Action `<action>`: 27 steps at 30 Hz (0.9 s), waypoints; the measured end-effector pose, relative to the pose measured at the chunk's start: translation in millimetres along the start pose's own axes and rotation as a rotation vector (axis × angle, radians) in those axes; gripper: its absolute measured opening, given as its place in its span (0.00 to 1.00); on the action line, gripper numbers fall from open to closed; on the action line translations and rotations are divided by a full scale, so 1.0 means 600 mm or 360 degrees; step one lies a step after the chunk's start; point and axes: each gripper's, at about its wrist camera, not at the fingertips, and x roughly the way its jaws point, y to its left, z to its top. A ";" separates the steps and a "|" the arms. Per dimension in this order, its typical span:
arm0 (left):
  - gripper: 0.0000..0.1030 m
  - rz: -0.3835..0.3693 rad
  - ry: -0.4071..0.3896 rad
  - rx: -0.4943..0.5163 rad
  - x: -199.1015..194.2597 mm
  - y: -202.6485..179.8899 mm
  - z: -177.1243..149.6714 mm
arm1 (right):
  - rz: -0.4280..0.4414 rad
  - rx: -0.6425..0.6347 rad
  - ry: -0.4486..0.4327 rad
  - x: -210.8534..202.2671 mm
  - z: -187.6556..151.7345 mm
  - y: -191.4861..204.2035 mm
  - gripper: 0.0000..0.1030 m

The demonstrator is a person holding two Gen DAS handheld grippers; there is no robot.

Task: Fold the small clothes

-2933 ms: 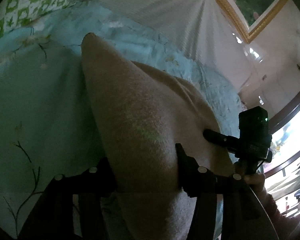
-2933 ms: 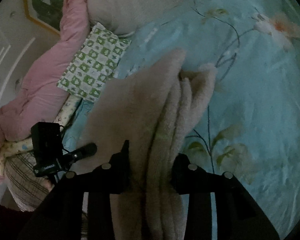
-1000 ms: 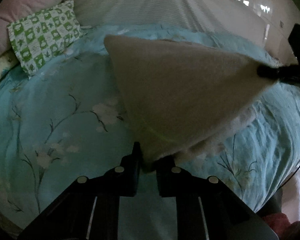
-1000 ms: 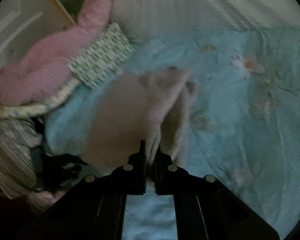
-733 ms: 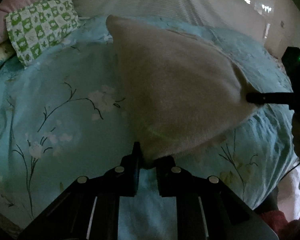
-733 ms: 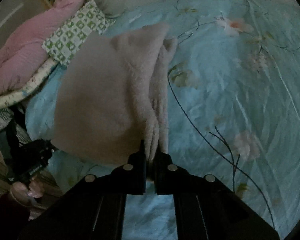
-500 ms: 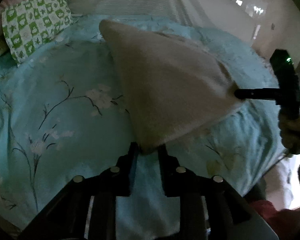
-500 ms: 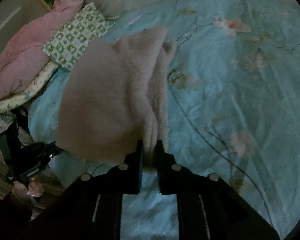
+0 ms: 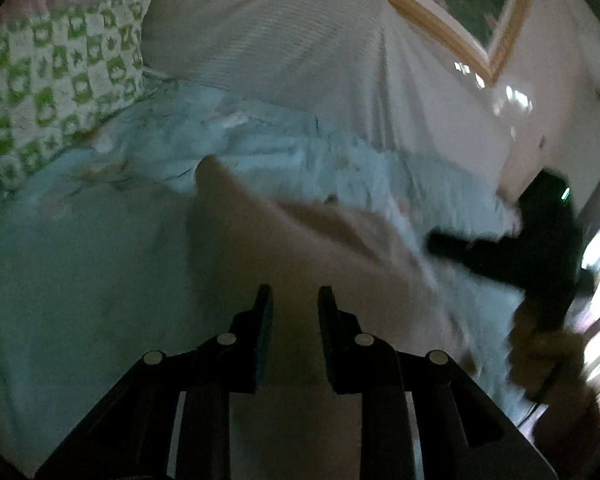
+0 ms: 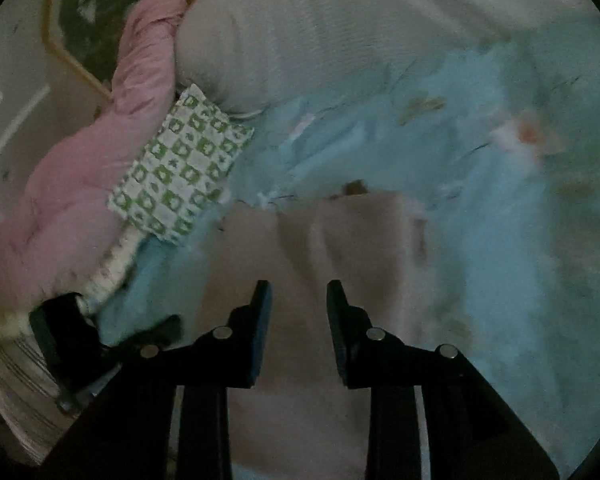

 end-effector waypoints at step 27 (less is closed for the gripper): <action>0.22 -0.0138 0.0120 0.0031 -0.041 -0.046 -0.129 | -0.0166 -0.0200 0.0078 -0.030 -0.093 -0.023 0.04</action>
